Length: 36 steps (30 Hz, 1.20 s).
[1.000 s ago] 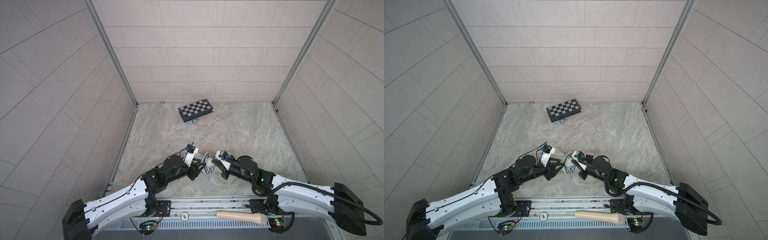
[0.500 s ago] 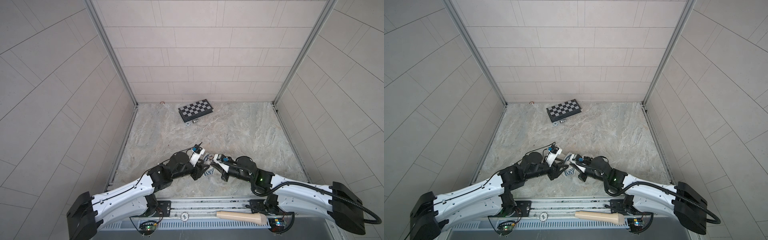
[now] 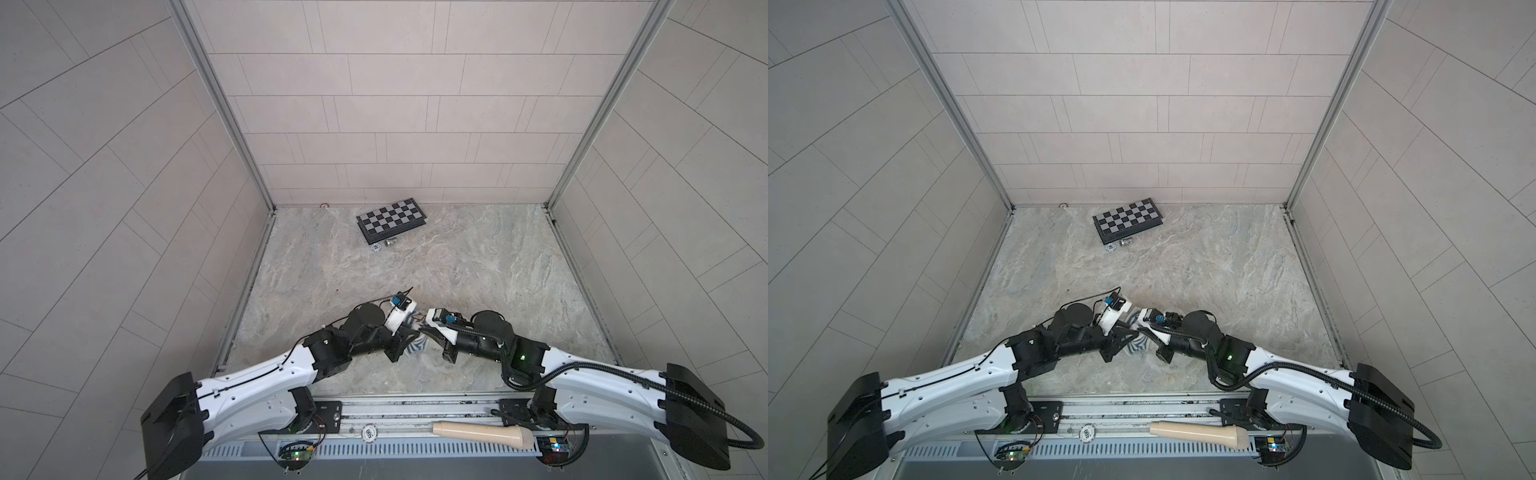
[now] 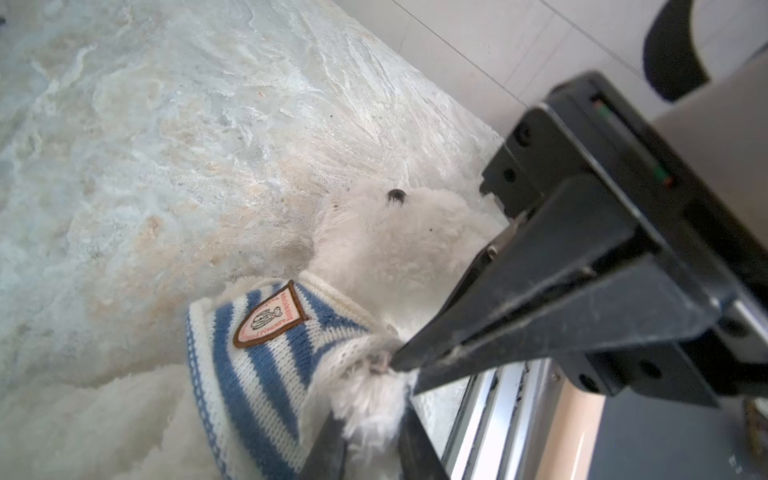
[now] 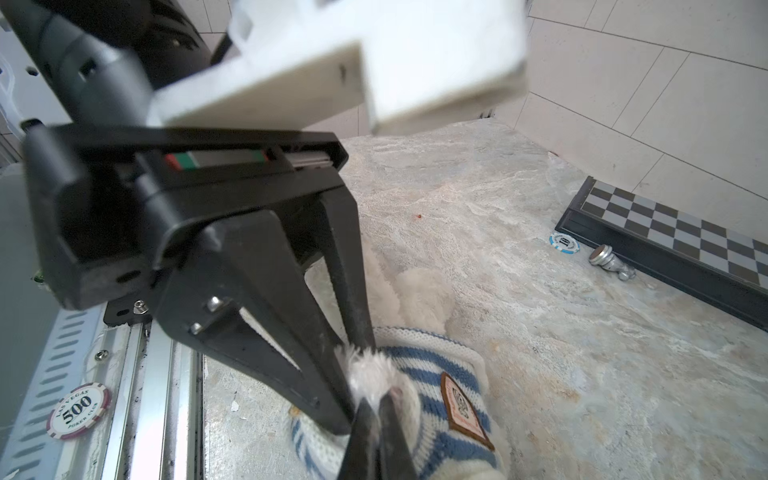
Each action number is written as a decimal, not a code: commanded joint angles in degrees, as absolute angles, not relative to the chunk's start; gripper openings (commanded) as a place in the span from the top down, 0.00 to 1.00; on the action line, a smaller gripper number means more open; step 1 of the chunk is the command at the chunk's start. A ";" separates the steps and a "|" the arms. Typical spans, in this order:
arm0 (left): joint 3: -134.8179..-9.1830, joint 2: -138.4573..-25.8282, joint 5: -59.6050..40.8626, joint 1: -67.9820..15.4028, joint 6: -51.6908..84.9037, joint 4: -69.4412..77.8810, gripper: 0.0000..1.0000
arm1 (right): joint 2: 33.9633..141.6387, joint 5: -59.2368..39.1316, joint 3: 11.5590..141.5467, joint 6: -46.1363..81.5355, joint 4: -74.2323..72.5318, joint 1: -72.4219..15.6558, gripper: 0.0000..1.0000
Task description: Dress the teddy bear
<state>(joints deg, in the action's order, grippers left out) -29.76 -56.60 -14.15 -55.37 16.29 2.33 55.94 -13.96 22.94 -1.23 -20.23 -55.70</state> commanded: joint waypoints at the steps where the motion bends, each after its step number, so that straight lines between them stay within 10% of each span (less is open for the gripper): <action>1: -31.47 -57.11 -14.16 -55.41 15.68 4.28 0.89 | 56.01 -16.69 25.58 -2.20 -22.46 -55.90 1.00; 6: -31.43 -56.70 -13.05 -55.43 18.01 5.83 1.00 | 54.73 -14.95 25.62 -2.94 -20.90 -55.93 0.99; 17: -33.75 -55.71 -12.54 -55.38 22.58 7.88 1.00 | 46.29 -7.71 22.31 -4.92 -13.43 -55.90 0.60; 26: -34.02 -54.96 -14.59 -55.37 22.97 8.41 1.00 | 49.47 -7.23 22.42 -6.89 -13.65 -55.82 0.63; 36: -34.10 -53.95 -14.50 -55.37 23.40 8.51 1.00 | 55.30 -5.98 21.57 -7.09 -17.59 -55.58 0.90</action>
<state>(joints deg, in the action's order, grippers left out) -31.70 -55.68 -13.67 -55.40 23.00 4.82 54.74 -7.29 22.55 -6.13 -15.66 -55.75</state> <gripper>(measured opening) 0.071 0.118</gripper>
